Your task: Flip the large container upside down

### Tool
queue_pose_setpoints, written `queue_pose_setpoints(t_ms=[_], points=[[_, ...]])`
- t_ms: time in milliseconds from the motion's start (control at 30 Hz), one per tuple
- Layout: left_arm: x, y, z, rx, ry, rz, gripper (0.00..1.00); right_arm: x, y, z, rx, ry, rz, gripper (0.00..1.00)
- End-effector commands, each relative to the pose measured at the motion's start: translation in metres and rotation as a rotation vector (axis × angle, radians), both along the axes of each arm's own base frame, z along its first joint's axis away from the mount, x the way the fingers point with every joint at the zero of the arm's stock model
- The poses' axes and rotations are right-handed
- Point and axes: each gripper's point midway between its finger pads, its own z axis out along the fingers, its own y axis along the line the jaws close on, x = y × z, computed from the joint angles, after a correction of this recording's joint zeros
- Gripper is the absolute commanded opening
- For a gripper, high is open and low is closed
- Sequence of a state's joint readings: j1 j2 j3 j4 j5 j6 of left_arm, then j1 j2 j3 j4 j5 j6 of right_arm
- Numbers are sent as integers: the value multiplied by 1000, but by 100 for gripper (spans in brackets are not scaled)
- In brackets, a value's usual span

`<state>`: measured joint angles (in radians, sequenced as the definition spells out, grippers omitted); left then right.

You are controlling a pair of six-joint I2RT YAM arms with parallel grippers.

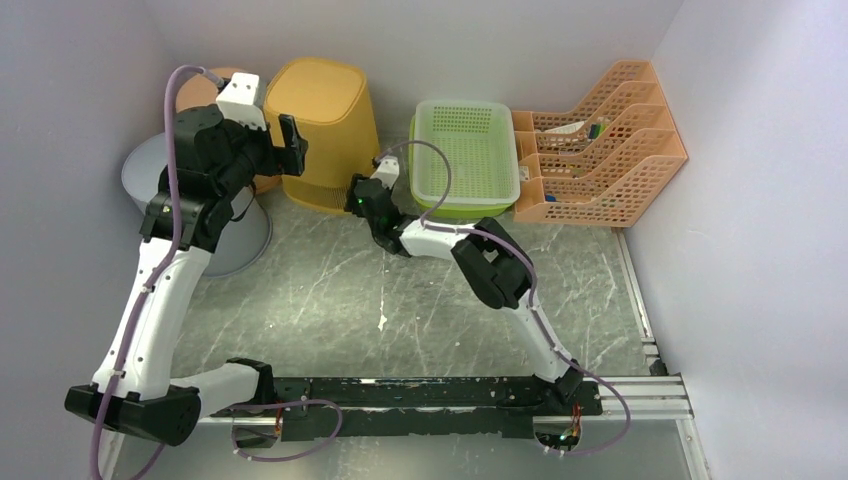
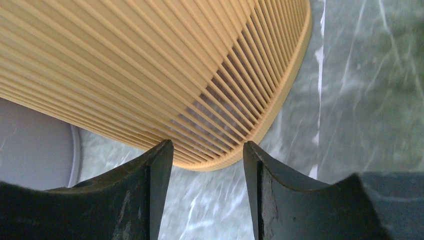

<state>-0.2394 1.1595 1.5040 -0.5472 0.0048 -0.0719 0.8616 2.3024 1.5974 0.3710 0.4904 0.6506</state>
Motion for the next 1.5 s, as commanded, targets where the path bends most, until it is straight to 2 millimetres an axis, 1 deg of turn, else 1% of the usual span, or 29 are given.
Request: queue_pose_setpoints(t_ms=[0,133,267,333,400,533,600,633,667,733,767,833,933,1000,1033,1067,1167,1233,1367,1467], points=[[4,-7,-3,-15,-16,-28,100,29,17,22,-4,-113,99,54],[9,-9,-11,-15,0,-29,99,46,23,27,-32,-162,125,54],[13,-11,-18,-14,13,-32,99,68,13,26,-76,-185,88,55],[14,-11,-21,-13,17,-29,100,74,6,29,-80,-179,75,55],[16,-11,-24,-11,24,-29,100,69,-4,33,-85,-173,63,55],[19,-12,-28,-11,33,-29,99,45,-27,58,-108,-181,52,55],[19,-13,-29,-14,37,-30,100,32,-43,75,-136,-193,40,55],[19,-13,-30,-16,40,-31,100,24,-54,78,-160,-190,32,56],[20,-14,-31,-17,44,-34,100,20,-64,86,-174,-194,16,56],[20,-15,-34,-19,53,-39,100,16,-87,113,-200,-201,-24,58],[20,-15,-35,-20,58,-41,100,17,-99,117,-228,-185,-35,58],[20,-16,-38,-21,64,-42,100,21,-117,124,-275,-159,-36,58],[22,-17,-46,-21,79,-43,100,37,-146,121,-367,-89,-54,60],[23,-18,-51,-24,91,-46,100,49,-161,113,-415,-30,-54,62],[23,-19,-52,-26,94,-50,99,55,-165,113,-424,-9,-43,62],[24,-20,-54,-28,98,-55,100,60,-165,99,-442,33,-11,62],[24,-21,-56,-31,103,-59,100,70,-166,79,-470,104,41,63],[25,-21,-58,-27,106,-57,100,73,-164,71,-484,121,58,63],[25,-20,-62,-21,116,-54,100,72,-159,61,-476,132,96,63],[24,-21,-64,-21,118,-57,100,71,-160,51,-482,153,92,63]])
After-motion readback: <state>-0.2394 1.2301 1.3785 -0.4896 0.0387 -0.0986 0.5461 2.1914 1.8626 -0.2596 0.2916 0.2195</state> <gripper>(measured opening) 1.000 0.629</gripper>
